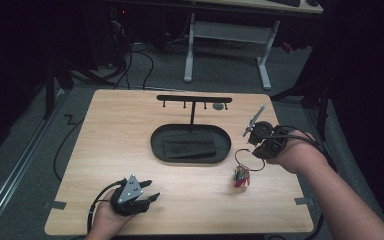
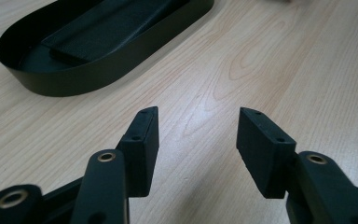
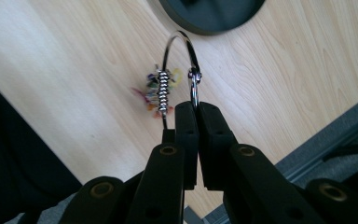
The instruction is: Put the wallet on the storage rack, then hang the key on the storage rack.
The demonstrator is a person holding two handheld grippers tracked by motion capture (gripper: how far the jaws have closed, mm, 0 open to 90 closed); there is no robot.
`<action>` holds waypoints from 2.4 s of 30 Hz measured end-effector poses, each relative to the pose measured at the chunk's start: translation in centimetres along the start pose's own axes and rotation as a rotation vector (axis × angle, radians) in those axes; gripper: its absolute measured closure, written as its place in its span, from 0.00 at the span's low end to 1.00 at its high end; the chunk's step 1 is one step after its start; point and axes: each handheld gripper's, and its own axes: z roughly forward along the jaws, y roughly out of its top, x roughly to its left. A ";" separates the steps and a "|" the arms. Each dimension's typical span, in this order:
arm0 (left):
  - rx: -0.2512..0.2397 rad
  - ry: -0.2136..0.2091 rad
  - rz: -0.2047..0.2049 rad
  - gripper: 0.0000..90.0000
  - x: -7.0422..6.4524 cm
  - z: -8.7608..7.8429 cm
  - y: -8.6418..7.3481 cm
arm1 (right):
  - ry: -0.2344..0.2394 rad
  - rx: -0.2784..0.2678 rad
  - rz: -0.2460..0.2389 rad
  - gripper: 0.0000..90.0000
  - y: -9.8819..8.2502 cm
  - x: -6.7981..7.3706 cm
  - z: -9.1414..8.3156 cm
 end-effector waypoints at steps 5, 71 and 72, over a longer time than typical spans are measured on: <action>0.000 0.011 0.008 0.55 0.1 0.1 0.0 | -0.005 -0.022 0.007 0.97 0.4 -0.6 -1.3; -0.028 0.080 -0.096 0.40 1.3 -2.4 -1.8 | -0.029 -0.054 0.088 0.98 7.7 -7.0 0.1; -0.026 0.082 -0.098 0.40 1.4 -2.4 -1.8 | -0.029 -0.056 0.088 0.98 7.9 -7.2 0.1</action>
